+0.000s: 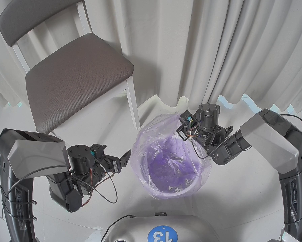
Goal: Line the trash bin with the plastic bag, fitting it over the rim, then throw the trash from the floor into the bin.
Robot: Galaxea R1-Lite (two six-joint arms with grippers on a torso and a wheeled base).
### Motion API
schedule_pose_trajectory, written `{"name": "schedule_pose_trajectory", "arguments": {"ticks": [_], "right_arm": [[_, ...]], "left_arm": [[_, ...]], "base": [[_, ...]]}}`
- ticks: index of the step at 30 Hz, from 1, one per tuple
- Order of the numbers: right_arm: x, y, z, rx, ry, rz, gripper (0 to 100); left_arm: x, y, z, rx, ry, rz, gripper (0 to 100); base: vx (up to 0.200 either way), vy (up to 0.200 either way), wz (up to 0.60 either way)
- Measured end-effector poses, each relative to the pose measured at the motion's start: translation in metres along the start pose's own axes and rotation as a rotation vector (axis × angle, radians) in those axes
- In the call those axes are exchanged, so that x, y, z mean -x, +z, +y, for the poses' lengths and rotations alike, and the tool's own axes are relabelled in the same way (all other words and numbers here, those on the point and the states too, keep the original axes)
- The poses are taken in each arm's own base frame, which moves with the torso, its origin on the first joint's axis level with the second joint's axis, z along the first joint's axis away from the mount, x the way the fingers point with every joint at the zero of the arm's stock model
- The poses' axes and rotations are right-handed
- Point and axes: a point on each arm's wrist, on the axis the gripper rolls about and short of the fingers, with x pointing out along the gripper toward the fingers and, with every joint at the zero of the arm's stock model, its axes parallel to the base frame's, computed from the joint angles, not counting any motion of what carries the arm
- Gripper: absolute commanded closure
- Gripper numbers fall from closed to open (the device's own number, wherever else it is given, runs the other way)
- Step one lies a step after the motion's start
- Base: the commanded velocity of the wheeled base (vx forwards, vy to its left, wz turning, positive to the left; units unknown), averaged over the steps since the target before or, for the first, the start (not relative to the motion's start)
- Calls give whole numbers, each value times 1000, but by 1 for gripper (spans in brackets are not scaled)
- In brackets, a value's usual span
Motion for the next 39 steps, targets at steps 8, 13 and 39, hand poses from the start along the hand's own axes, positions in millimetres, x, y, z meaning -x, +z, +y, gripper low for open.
{"name": "schedule_pose_trajectory", "arguments": {"ticks": [8, 13, 39], "right_arm": [[9, -4, 7, -2, 33, 10, 0], [22, -5, 4, 1, 77, 19, 0], [38, -23, -26, -72, 74, 134, 0]], "left_arm": [[-1, 0, -2, 2, 18, -6, 0], [-4, 2, -4, 2, 17, -17, 0], [-81, 25, -10, -60, 16, -24, 0]], "base": [[0, 0, 0], [0, 0, 0], [0, 0, 0]]}}
